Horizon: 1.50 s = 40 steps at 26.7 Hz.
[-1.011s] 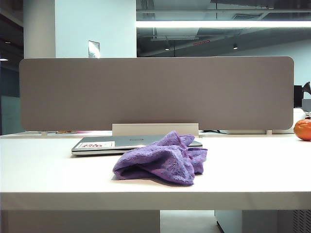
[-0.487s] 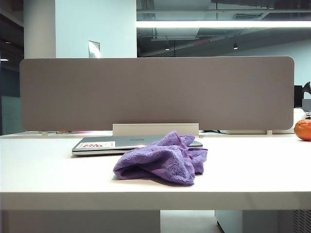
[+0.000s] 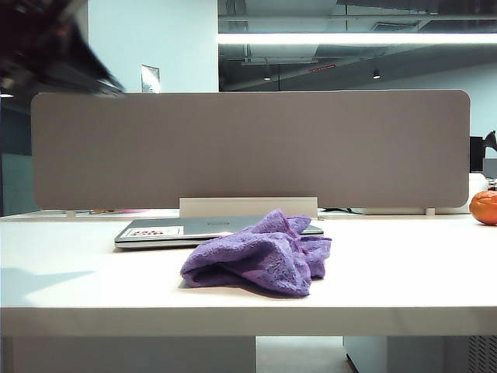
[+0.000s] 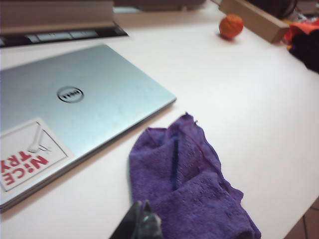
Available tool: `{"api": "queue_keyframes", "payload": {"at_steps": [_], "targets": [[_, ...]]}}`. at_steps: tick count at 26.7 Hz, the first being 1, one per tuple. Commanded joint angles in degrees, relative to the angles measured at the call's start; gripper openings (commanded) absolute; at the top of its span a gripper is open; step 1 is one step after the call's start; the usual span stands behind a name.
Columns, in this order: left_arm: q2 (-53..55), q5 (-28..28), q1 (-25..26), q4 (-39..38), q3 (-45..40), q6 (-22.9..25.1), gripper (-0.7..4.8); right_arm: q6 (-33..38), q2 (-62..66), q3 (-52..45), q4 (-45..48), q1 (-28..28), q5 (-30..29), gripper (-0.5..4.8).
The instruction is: Pick up the purple rag and put it over the laptop.
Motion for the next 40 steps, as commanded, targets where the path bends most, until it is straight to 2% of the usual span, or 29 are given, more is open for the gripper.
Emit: {"api": "queue_keyframes", "payload": {"at_steps": [1, 3, 16, 19, 23, 26, 28, 34, 40], "targets": [[7.45, -3.50, -4.83, 1.20, 3.52, 0.04, 0.75, 0.00, -0.07, -0.22, 0.96, 0.00, -0.11, 0.22], [10.12, -4.66, -6.60, 1.25, 4.46, 0.04, 0.91, 0.00, -0.07, -0.22, 0.96, 0.00, -0.07, 0.22], [20.87, -8.92, -14.91, 5.09, 5.81, 0.48, 1.01, -0.02, -0.07, -0.22, 0.94, 0.00, 0.79, 0.22], [22.25, -11.04, -15.91, 5.05, 5.81, 0.46, 1.57, -0.02, -0.07, -0.22, 0.94, 0.00, 0.79, 0.22], [24.41, -11.89, -16.96, 6.10, 5.81, 0.46, 1.69, -0.02, -0.07, -0.22, 0.94, 0.00, 0.79, 0.22], [26.03, -12.55, -18.25, 7.39, 5.81, 0.46, 2.46, -0.02, -0.07, -0.22, 0.94, -0.02, 0.79, 0.22], [26.77, -12.55, -18.95, 7.76, 5.81, 0.46, 2.66, -0.02, -0.07, -0.22, 0.92, 0.00, 0.76, 0.22], [29.94, -13.33, -20.92, 8.92, 5.81, 0.44, 4.02, -0.02, -0.07, -0.22, 0.90, 0.00, 0.76, 0.22], [32.81, -14.95, -22.27, 9.40, 5.81, 0.46, 4.14, -0.02, -0.07, -0.22, 0.92, 0.00, 0.76, 0.22]]}}
